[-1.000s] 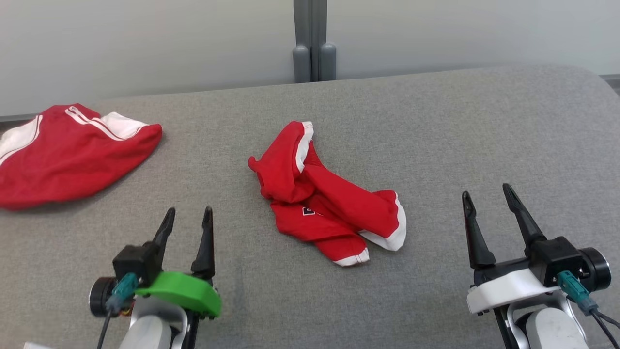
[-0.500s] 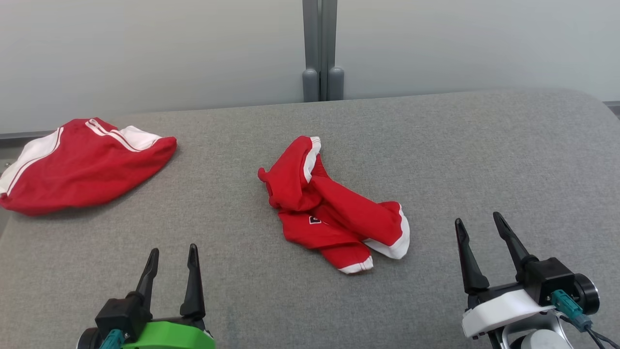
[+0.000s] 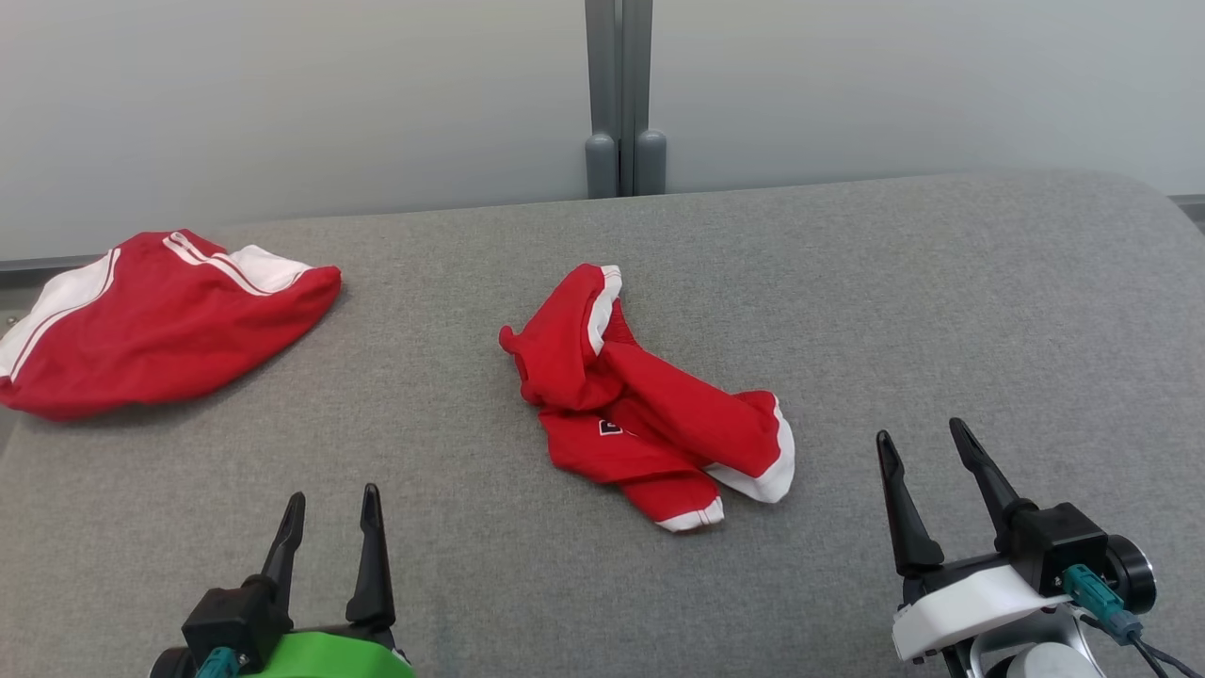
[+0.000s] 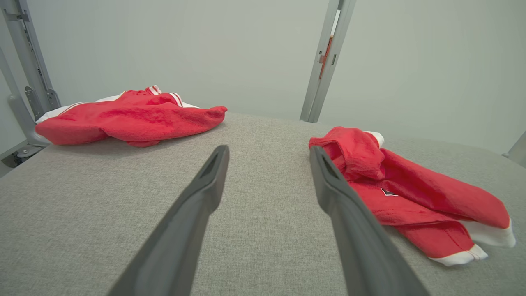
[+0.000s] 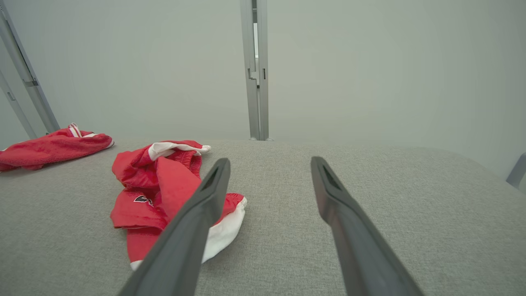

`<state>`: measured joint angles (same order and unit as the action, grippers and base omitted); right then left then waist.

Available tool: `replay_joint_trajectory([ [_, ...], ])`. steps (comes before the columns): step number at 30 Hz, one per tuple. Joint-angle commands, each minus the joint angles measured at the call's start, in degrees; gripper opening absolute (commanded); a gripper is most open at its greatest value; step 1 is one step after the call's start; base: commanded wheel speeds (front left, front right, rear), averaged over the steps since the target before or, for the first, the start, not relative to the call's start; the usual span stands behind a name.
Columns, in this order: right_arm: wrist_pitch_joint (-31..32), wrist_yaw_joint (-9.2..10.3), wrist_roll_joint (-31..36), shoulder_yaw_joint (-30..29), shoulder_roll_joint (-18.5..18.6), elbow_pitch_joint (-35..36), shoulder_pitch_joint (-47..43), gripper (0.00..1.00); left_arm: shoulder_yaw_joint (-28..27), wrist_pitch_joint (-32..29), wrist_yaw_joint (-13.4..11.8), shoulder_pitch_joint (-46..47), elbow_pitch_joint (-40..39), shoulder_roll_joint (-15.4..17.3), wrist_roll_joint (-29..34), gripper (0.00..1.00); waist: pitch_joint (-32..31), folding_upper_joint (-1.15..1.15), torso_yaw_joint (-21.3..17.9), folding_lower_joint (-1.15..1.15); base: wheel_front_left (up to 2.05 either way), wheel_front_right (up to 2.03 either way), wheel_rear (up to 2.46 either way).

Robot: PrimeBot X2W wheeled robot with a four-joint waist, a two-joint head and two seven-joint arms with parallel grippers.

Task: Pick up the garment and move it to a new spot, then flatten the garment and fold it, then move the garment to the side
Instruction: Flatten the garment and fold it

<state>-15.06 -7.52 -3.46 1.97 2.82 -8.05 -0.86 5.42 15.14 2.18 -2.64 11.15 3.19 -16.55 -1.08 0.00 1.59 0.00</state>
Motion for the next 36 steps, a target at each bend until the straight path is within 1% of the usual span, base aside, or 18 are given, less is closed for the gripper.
replay_joint_trajectory([
  [1,-0.18,0.06,0.09,-0.07,0.13,-0.13,0.32,1.00,-0.33,0.01,0.26,-0.36,0.14,-0.02,0.47,1.00,0.00,0.00,0.04,0.00,0.00,0.00,0.00],
  [10,-0.18,0.07,1.39,-0.65,0.13,-0.88,0.89,1.00,-0.58,0.01,0.78,-0.04,0.83,-0.17,0.92,1.00,0.18,0.00,0.58,0.00,0.00,0.00,0.00],
  [13,-0.18,0.06,2.54,-1.23,0.12,-2.19,1.53,1.00,-0.32,0.01,0.89,0.22,1.02,-0.21,0.98,1.00,0.42,0.00,1.07,0.00,0.00,0.00,0.00],
  [16,-0.18,0.06,3.77,-0.25,0.09,-4.45,2.61,1.00,0.02,0.01,1.06,0.67,1.19,-0.24,1.01,1.00,0.83,0.00,1.79,0.00,0.00,0.00,0.00],
  [19,-0.18,0.06,4.45,2.38,0.09,-8.11,3.71,1.00,0.69,0.01,1.29,1.14,1.35,-0.26,1.07,1.00,1.37,0.00,2.98,0.00,0.00,0.00,0.00],
  [28,-0.18,0.06,2.29,11.58,0.13,-22.72,8.82,1.00,1.68,0.01,1.00,2.86,1.34,-0.28,0.70,1.00,4.55,0.00,7.39,0.00,0.00,0.00,0.00],
  [34,-0.18,0.07,1.61,14.24,0.14,-30.67,14.03,1.00,2.18,0.01,0.61,3.68,1.40,-0.28,0.38,1.00,6.20,0.00,9.81,0.00,0.00,0.00,0.00],
  [35,-0.18,0.07,1.47,14.48,0.14,-31.72,14.71,0.85,2.17,0.01,0.54,3.81,1.37,-0.28,0.34,1.00,6.41,0.00,10.05,0.00,0.00,0.00,0.00],
  [36,-0.18,0.07,1.37,14.86,0.14,-32.80,15.48,0.45,2.17,0.01,0.51,3.95,1.40,-0.28,0.27,1.00,6.55,0.00,10.32,0.00,0.00,0.00,0.00],
])
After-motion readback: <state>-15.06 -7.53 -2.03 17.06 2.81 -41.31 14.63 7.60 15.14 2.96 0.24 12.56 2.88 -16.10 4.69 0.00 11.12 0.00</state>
